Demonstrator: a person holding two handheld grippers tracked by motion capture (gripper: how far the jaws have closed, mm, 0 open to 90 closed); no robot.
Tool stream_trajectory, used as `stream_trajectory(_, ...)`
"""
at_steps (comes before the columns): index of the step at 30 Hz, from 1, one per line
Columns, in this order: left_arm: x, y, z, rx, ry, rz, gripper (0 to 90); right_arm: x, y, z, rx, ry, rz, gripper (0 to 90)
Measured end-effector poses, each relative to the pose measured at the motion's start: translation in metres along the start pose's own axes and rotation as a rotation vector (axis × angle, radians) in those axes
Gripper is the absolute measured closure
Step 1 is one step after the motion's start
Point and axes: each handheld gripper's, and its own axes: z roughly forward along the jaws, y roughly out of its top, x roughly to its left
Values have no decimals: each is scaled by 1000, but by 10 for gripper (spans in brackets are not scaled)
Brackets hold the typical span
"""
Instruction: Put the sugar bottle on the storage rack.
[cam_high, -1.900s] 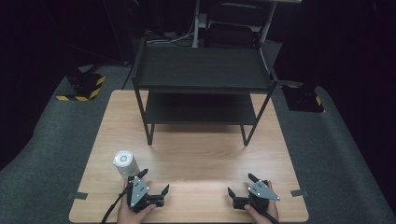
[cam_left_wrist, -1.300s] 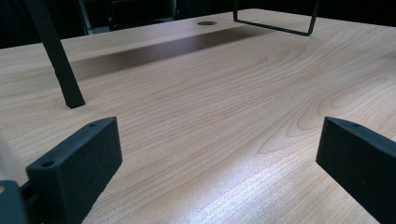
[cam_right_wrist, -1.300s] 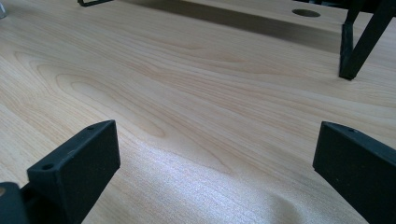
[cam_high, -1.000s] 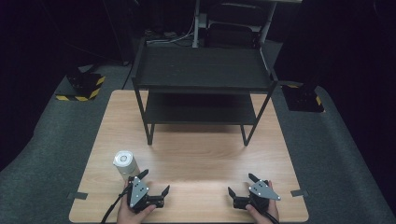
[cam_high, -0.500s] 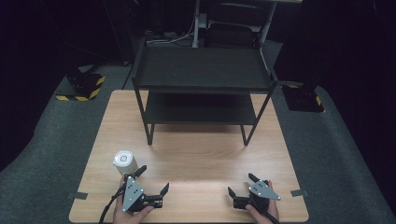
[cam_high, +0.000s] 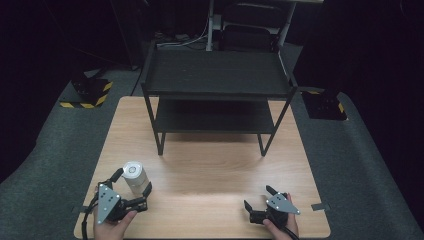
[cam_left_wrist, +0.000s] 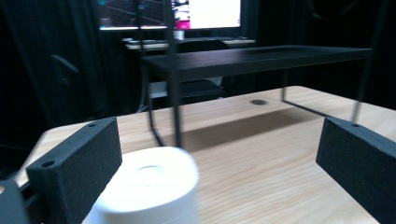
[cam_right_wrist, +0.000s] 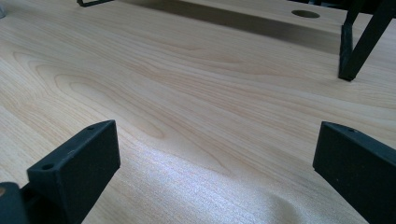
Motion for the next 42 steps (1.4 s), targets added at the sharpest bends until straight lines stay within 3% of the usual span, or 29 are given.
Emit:
stream_trajectory(6,10,-8,0,40,58,-4,5,0,0,0,-2,0,2,2)
stream_trajectory(12,20,-19,3,88,69,-41,5,0,-1,0,-3,1,3,2)
stream_trajectory(18,17,-30,11,150,84,-71,5,-1,-1,0,-4,1,3,2)
stream_trajectory(22,12,-34,17,183,84,-54,13,0,-1,0,-5,0,2,2)
stream_trajectory(32,-6,-40,24,147,99,-53,95,0,-2,0,-9,-2,1,2)
stream_trajectory(42,-32,-38,33,125,214,-20,231,0,-2,-1,-12,-4,-4,2)
